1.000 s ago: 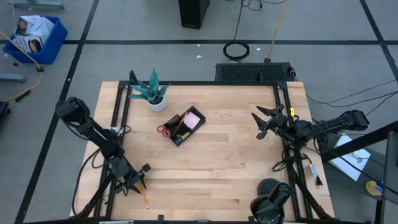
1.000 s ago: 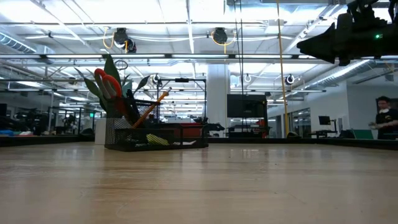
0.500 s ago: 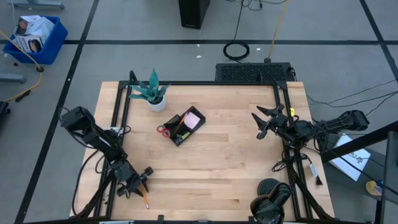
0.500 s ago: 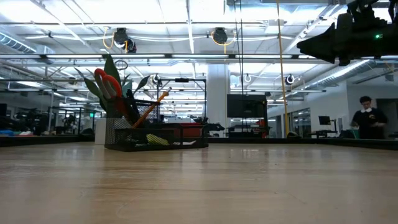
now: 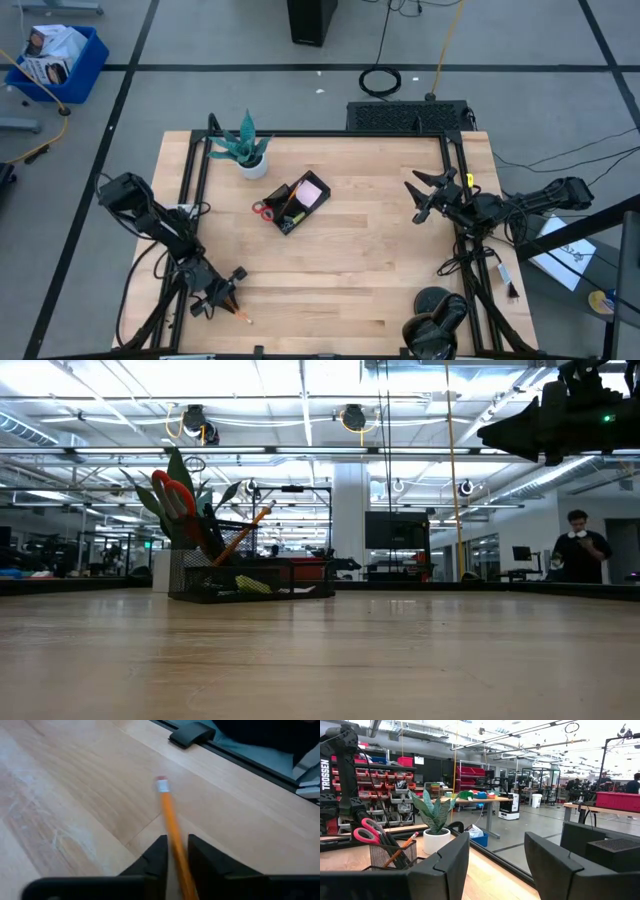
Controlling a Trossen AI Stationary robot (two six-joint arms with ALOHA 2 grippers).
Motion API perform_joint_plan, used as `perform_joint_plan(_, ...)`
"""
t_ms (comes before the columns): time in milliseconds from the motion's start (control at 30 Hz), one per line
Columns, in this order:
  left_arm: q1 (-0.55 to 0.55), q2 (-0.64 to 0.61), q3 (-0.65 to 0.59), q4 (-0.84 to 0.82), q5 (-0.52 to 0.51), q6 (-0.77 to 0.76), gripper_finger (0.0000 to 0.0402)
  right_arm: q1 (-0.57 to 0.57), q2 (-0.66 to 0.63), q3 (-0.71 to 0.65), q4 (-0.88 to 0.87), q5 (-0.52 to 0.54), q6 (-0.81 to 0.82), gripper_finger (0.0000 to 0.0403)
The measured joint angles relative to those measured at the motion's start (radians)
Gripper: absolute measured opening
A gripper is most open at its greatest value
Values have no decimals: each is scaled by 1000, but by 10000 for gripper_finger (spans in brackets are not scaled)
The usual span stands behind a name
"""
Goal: Pick and place office supplies into organizer
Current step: Put the orange pencil into the black desk organizer
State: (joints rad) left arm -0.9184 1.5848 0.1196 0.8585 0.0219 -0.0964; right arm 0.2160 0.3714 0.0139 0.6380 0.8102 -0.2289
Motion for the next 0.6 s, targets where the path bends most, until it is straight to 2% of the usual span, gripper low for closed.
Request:
perform_joint_plan(133, -3, 0, -1, 6, -14, -32, 25, 0, 0, 0, 0, 0, 0, 183)
perform_joint_plan(200, -3, 0, -1, 8, -32, -89, 11, 0, 0, 0, 0, 0, 0, 183)
perform_joint_plan(433, 1, 2, -2, 31, -107, -216, 40, 0, 0, 0, 0, 0, 0, 183)
perform_joint_plan(600, 2, 3, -3, 60, -137, -359, 31, 0, 0, 0, 0, 0, 0, 183)
